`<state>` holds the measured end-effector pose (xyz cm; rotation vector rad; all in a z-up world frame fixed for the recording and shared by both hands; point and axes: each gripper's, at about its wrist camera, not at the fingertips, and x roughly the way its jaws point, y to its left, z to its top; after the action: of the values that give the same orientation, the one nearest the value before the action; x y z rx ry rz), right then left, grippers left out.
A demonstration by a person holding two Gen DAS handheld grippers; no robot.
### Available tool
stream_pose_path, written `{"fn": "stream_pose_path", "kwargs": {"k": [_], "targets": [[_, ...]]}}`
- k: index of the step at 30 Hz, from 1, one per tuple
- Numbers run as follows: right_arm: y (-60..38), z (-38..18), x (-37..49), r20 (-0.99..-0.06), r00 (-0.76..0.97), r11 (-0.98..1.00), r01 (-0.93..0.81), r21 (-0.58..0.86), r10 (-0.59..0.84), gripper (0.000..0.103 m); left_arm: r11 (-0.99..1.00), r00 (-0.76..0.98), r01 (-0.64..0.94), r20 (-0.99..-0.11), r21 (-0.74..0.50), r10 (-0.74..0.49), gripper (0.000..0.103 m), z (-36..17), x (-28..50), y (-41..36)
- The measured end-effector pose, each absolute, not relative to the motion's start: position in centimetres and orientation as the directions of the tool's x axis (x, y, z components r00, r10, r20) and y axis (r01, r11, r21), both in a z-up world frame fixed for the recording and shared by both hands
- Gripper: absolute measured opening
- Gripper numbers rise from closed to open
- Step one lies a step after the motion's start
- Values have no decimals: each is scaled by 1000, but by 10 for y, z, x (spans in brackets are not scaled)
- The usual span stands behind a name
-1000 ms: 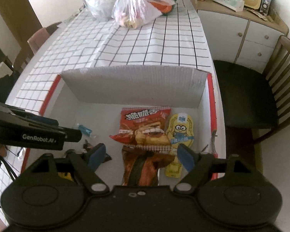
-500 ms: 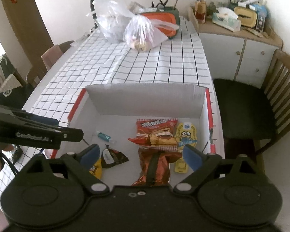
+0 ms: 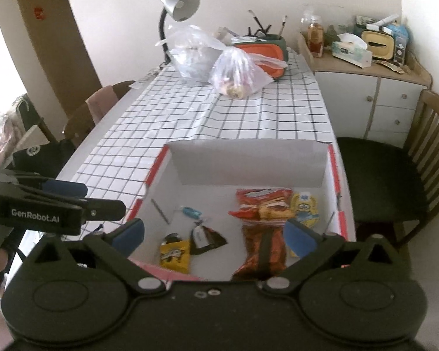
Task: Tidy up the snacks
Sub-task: 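Withdraw both open tools from the box back toward the snack pile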
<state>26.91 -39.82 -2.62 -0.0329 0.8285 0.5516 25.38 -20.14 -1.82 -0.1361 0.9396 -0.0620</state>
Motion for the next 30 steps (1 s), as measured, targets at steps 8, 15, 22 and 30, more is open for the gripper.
{"fn": "stream_pose_path", "kwargs": {"k": [8, 15, 22, 30], "targets": [[-381, -21, 249, -673, 548, 840, -497, 217, 498, 103, 983, 615, -23, -778, -181, -129, 86, -17, 225, -174], [-357, -26, 232, -646, 538, 821, -504, 268, 541, 103, 973, 648, -36, -746, -229, -152, 98, -20, 200, -138], [-323, -34, 211, -596, 546, 789, -549, 277, 589, 103, 965, 655, -37, -735, -261, -174, 103, -26, 175, -102], [-273, -48, 199, -613, 501, 759, -591, 274, 611, 103, 961, 655, -56, -736, -269, -168, 103, -37, 150, -51]]}}
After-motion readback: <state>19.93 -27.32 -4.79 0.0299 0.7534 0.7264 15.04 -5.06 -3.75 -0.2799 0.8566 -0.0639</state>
